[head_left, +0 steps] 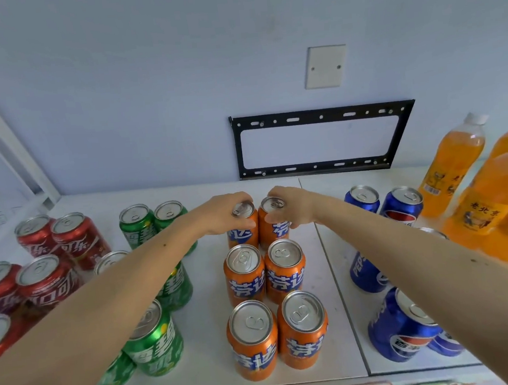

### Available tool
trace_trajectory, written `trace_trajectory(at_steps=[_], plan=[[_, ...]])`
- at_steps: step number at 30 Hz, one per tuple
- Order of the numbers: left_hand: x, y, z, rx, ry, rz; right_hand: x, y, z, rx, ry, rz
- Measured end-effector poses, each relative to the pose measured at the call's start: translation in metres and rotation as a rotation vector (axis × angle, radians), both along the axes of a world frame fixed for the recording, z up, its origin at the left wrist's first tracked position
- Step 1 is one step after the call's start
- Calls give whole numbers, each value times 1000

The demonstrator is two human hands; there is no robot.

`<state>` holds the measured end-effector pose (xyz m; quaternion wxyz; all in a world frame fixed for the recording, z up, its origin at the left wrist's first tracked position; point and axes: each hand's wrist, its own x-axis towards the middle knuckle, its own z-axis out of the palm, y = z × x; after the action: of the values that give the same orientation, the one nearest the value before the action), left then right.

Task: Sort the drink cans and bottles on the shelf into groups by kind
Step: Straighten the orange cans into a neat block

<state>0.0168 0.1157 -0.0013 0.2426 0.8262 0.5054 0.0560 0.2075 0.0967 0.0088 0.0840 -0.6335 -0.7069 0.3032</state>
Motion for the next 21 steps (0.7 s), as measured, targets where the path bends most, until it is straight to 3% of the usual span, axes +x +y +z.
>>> trace_trajectory(at_steps=[10,17,21], plan=[[13,-23,42,115,-5,-49,45,-48,55,83,-52,-27],[83,-73,76,199,-75,-392,122,-139,81,84,-49,-210],[127,-108,68,97,-76,-557,149,-189,69,51,-46,-273]])
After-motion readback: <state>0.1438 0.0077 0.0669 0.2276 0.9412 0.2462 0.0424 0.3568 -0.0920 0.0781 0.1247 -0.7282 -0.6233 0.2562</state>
